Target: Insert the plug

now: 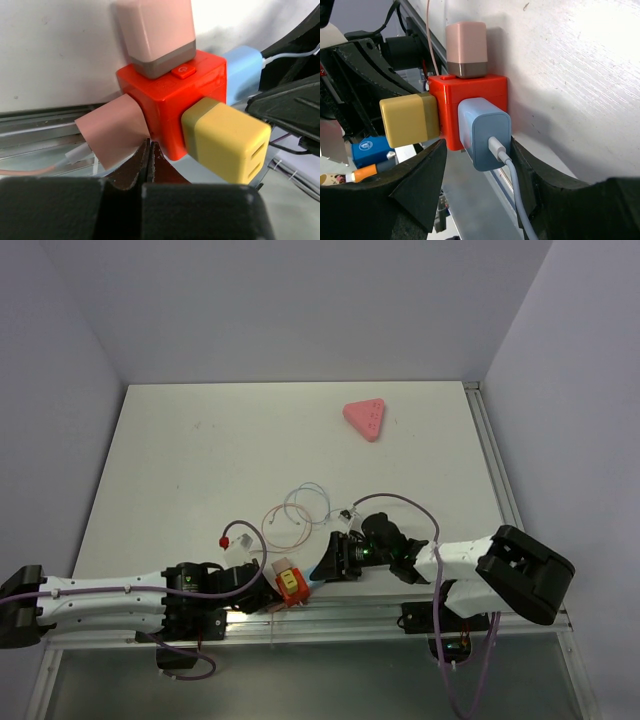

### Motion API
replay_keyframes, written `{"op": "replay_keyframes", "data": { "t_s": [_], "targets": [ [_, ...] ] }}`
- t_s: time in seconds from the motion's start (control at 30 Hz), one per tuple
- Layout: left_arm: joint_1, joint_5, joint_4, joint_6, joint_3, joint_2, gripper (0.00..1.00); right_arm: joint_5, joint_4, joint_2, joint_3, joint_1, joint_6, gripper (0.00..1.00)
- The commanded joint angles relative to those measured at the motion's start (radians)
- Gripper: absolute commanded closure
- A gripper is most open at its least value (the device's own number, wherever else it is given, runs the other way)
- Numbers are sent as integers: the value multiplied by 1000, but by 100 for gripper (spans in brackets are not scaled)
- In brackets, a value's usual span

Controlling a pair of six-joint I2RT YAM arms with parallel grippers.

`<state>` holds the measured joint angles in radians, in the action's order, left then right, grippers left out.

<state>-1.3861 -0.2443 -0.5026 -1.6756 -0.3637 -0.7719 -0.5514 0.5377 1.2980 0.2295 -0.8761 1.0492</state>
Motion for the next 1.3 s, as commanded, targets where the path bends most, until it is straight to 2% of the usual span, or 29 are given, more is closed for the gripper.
{"op": "replay_keyframes", "data": {
  "t_s": [0.0, 0.17, 0.27, 0.37, 0.4, 0.57, 0.83, 1.0, 1.07, 1.2, 1.27],
  "targets": [
    [2, -53, 16, -26, -1, 14, 100, -27, 80, 9, 18, 17, 5, 39],
    [18, -40, 50, -15, 26, 11, 100, -33, 96, 30, 21, 31, 2, 37],
    [28, -29, 85, -4, 42, -12, 100, -53, 133, 63, 19, 38, 11, 40],
    [38, -23, 111, 16, 40, -50, 100, -68, 163, 99, 18, 39, 26, 55],
    [41, -17, 116, 26, 37, -62, 100, -73, 179, 110, 18, 39, 32, 67],
    [45, -10, 136, 47, 32, -113, 100, -114, 245, 162, -1, 40, 55, 100],
    [68, -6, 161, 68, 34, -135, 100, -176, 251, 266, 14, 29, 64, 100],
    [79, -16, 133, 103, 16, -115, 100, -170, 284, 273, -1, 26, 77, 100],
    [79, -27, 83, 109, 3, -87, 100, -150, 269, 251, -1, 31, 60, 100],
    [79, -78, -116, 119, -49, -21, 100, -116, 151, 198, 19, 31, 8, 100],
    [81, -101, -146, 126, -67, 14, 100, -107, 127, 170, 28, 32, -12, 100]
  ]
}}
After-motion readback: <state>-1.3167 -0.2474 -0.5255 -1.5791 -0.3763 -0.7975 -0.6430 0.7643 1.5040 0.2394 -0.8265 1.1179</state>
